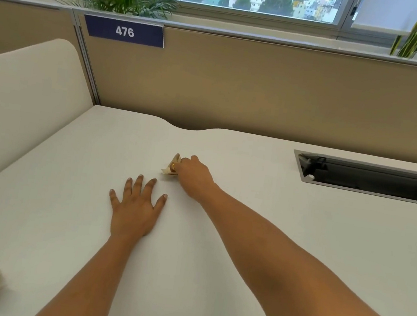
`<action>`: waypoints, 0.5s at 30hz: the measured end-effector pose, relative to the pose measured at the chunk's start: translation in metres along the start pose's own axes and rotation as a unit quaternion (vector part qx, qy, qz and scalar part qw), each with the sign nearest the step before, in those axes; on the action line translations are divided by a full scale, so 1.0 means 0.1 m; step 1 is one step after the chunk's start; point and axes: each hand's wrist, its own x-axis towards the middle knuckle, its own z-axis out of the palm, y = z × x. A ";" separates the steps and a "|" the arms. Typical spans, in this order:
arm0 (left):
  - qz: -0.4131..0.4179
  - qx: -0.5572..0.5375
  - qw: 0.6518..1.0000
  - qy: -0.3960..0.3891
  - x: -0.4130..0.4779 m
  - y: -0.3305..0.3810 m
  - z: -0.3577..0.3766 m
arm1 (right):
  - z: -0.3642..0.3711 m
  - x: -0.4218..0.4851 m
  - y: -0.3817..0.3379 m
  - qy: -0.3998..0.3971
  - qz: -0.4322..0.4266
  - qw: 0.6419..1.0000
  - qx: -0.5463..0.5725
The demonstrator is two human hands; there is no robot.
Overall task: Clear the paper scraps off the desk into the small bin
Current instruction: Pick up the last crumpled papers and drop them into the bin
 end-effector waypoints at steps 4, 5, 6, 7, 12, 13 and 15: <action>-0.005 -0.003 1.000 -0.008 -0.09 0.04 -0.02 | -0.09 -0.26 -0.03 0.018 -0.012 1.000 0.020; -0.006 -0.005 1.000 -0.011 -0.13 0.07 -0.02 | -0.12 -0.33 -0.03 0.023 -0.011 0.999 0.022; -0.006 -0.007 1.000 -0.014 -0.17 0.10 -0.02 | -0.14 -0.40 -0.02 0.027 -0.010 0.999 0.023; -0.003 -0.009 1.000 -0.018 -0.22 0.14 -0.02 | -0.16 -0.47 -0.02 0.032 -0.008 0.999 0.023; 0.007 -0.024 0.999 -0.038 -0.49 0.32 -0.04 | -0.29 -0.86 0.08 0.046 -0.003 0.998 0.030; 0.010 -0.029 0.999 -0.041 -0.56 0.38 -0.05 | -0.32 -0.95 0.12 0.049 -0.001 0.998 0.031; 0.026 -0.038 0.998 -0.045 -0.69 0.55 -0.04 | -0.37 -1.14 0.22 0.056 0.010 0.998 0.032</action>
